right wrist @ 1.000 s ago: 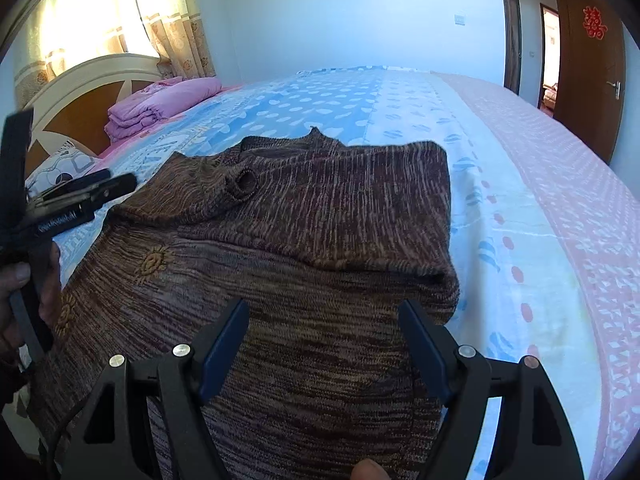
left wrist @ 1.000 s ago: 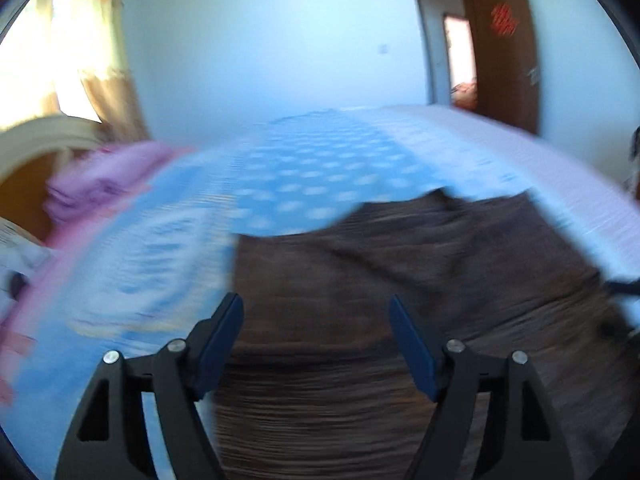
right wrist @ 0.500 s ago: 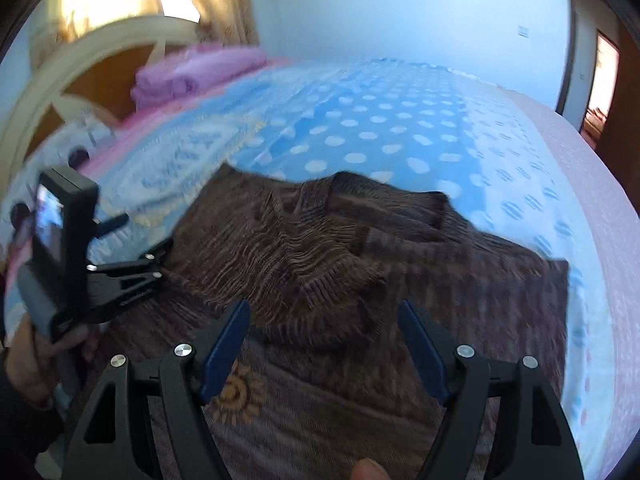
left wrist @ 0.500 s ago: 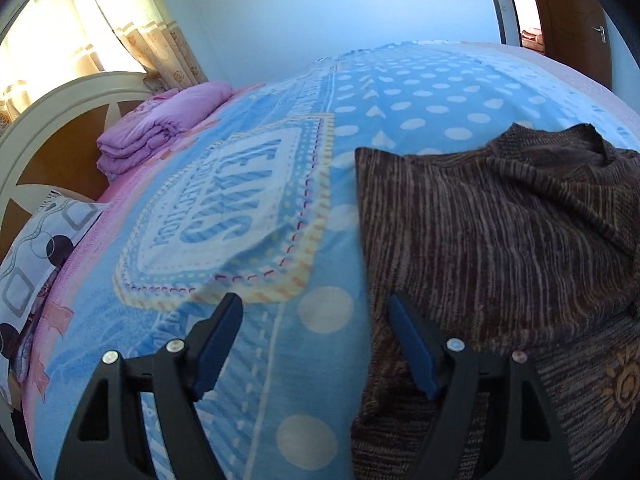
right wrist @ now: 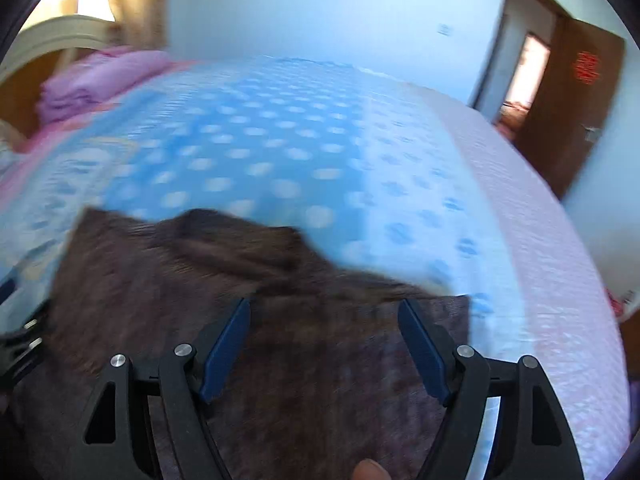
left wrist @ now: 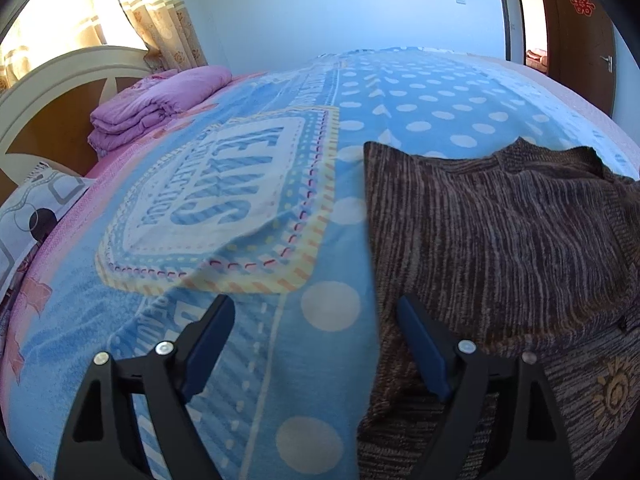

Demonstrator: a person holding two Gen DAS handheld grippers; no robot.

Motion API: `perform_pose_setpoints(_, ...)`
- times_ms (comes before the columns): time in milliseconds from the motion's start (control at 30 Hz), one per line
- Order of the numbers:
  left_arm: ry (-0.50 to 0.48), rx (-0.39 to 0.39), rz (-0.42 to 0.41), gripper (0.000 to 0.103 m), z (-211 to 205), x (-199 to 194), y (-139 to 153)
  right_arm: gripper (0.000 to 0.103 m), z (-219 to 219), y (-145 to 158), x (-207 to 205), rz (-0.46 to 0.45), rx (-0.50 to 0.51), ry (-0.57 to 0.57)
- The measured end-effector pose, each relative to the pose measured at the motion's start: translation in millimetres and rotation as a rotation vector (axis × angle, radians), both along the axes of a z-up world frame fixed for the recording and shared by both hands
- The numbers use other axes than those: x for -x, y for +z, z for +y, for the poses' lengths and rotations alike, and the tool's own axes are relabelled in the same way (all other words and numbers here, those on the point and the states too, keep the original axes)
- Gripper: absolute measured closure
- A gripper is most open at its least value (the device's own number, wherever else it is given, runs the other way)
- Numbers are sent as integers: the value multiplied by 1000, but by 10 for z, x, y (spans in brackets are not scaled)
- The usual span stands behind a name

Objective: Fold small clothes

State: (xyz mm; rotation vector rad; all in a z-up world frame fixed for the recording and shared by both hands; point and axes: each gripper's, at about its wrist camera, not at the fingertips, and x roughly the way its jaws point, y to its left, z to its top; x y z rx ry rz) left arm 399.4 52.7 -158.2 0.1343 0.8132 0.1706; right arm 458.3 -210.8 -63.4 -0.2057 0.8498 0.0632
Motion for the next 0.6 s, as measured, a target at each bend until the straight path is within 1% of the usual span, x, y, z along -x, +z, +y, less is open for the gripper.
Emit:
perform_pose_setpoints(33, 0, 3, 1, 16, 2, -1, 0, 27, 85, -6, 100, 14, -57, 70)
perform_pose_setpoints(67, 0, 4, 1, 16, 2, 0, 1, 37, 152, -21, 150, 28, -87, 114)
perform_pose_setpoints(100, 0, 2, 1, 16, -7, 3, 2, 50, 254, -59, 221, 46, -113, 171)
perform_pose_setpoints(133, 0, 2, 1, 16, -5, 4, 4, 55, 336, -106, 257, 63, -122, 201)
perform_pose_setpoints(167, -1, 1, 4, 16, -4, 4, 5, 62, 396, -167, 298, 91, -127, 225)
perform_pose_setpoints(200, -2, 1, 11, 16, -6, 10, 1, 71, 450, -251, 334, 125, -130, 243)
perform_pose_setpoints(233, -3, 3, 15, 16, 3, 19, 0, 74, 485, -312, 385, 143, -124, 250)
perform_pose_setpoints(300, -2, 5, 20, 14, 19, 50, -1, 78, 477, -457, 505, 195, -115, 267)
perform_pose_setpoints(333, 6, 3, 20, 11, 34, 71, 0, 79, 450, -508, 568, 221, -122, 274)
perform_pose_setpoints(367, 15, 2, 22, 7, 51, 84, -2, 79, 390, -518, 648, 215, -118, 287)
perform_pose_setpoints(400, 21, 5, 25, 6, 71, 92, -4, 79, 372, -503, 762, 199, -93, 313)
perform_pose_setpoints(500, 37, 24, 38, 3, 124, 88, -16, 79, 286, -483, 870, 213, -92, 318)
perform_pose_setpoints(533, 37, 23, 39, 2, 124, 85, -17, 79, 267, -457, 856, 192, -80, 310)
perform_pose_setpoints(600, 39, 19, 37, 2, 123, 94, -17, 79, 276, -327, 896, 96, -37, 299)
